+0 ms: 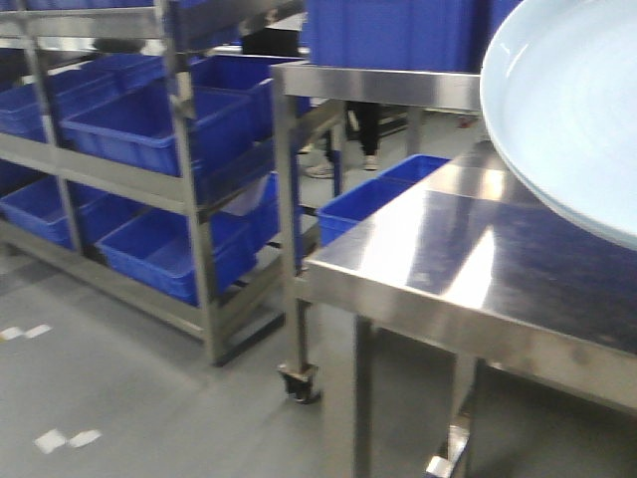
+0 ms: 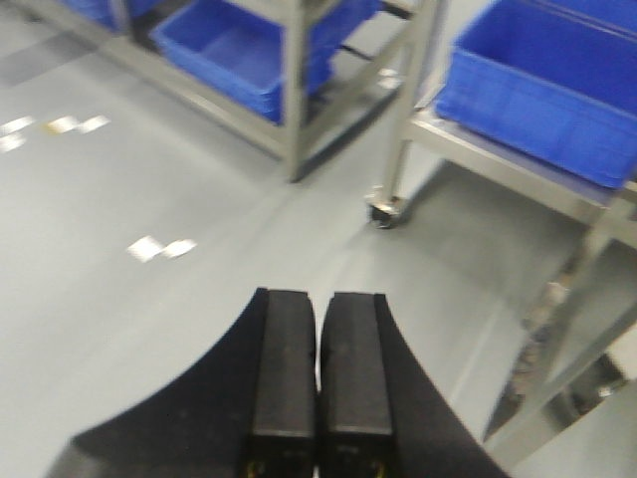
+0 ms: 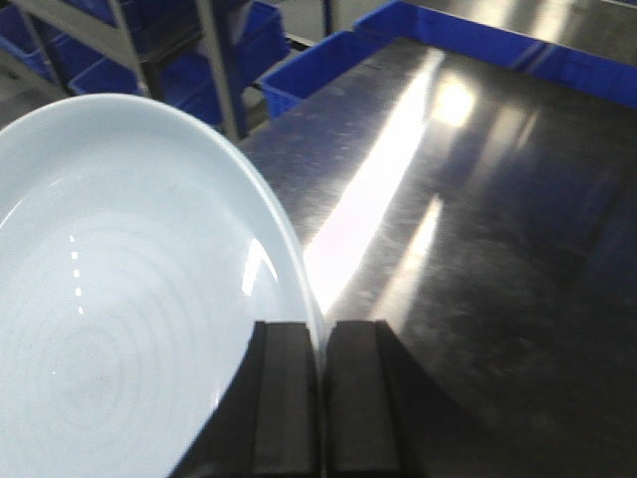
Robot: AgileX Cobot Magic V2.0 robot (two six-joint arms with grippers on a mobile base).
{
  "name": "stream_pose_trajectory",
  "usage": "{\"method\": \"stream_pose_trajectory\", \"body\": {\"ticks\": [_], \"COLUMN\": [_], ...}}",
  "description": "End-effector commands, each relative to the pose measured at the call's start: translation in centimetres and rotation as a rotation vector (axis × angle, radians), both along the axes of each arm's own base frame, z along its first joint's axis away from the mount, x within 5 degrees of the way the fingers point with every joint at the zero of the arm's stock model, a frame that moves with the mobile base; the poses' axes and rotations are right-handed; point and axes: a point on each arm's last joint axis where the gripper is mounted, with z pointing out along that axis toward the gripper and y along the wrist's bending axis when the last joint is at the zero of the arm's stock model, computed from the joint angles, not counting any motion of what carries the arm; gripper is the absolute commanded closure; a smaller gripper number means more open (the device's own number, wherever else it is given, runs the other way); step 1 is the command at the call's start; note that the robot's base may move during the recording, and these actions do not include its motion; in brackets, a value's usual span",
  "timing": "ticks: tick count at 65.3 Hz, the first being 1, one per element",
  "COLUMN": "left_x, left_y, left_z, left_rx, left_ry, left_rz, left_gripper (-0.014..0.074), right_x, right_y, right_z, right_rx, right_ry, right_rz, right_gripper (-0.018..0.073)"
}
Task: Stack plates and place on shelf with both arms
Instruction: 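Turn the base away from the table holding the plate stack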
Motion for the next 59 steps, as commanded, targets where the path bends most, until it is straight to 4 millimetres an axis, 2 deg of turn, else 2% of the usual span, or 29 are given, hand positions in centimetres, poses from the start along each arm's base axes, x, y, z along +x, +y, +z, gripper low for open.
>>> {"method": "stream_pose_trajectory", "body": {"ticks": [1,59], "left_x": [0.33,0.33], "left_y": [-0.19,-0.27], "left_z": [1.59,1.59], "left_rx": [-0.015,-0.015], "left_ry": [-0.104,-0.104], "left_rz": [-0.011,-0.017], "left_gripper": [0.0511,0.0511], "right_x": [0.18,0.18], "right_y": [0.06,0.06], "right_z": [1.93,1.93], "right_rx": [0.008,0.008], "right_ry": [-0.132,-0.132], "right_rz": [0.009,0.009], "right_gripper": [0.0503,0.0503]}}
